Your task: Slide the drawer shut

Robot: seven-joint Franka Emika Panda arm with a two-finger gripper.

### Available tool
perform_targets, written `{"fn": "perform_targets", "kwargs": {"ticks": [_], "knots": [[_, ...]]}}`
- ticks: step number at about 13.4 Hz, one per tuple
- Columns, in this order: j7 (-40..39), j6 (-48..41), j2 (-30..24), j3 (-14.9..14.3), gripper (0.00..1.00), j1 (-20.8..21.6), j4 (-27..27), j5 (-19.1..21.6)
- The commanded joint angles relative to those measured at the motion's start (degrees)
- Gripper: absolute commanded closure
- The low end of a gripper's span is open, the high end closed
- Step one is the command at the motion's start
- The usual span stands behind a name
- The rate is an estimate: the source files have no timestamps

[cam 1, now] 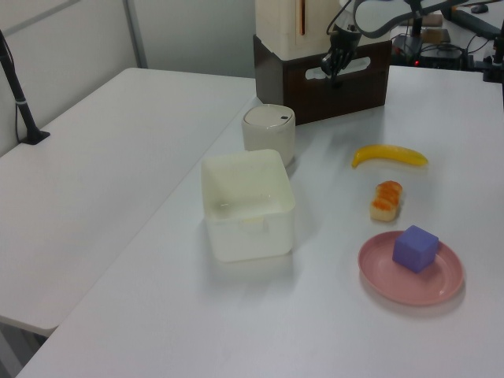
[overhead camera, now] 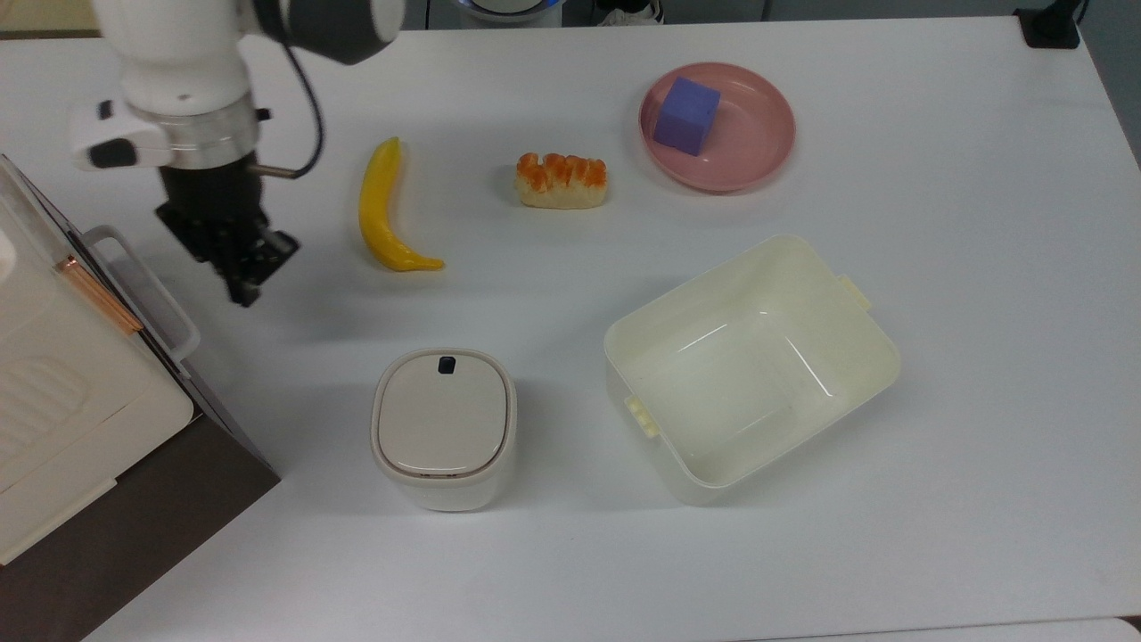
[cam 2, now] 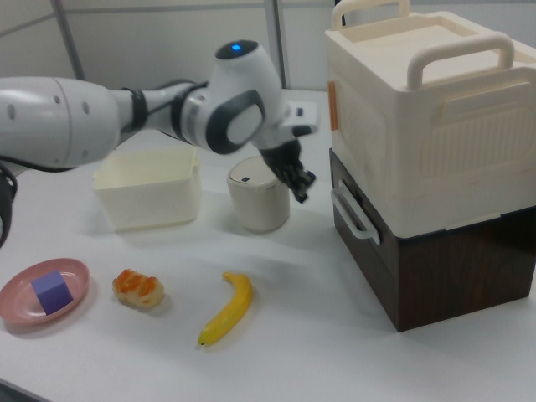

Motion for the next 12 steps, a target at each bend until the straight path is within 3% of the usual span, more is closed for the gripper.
{"fn": "perform_targets", "kwargs": {"ticks": [1,3,6,8,10,12], "knots": [[-2.7,-9.1,-5.0,-0.6,0.91,5.7,-1.1,-0.2],[-3.7,-16.8,-8.5,-1.2,0.90,10.3,-0.9,-0.3],[-3.9,-23.7,-12.7,-2.0,0.88,13.9,-0.9,-0.3],[-3.9,-27.6,-14.8,-4.2,0.84,17.2,-0.9,-0.3],[-3.9,-31.8,-16.8,-7.9,0.74,21.4,-0.8,-0.3],[-4.0,-34.1,-18.5,-8.8,0.46,22.5,-0.8,-0.3]]}}
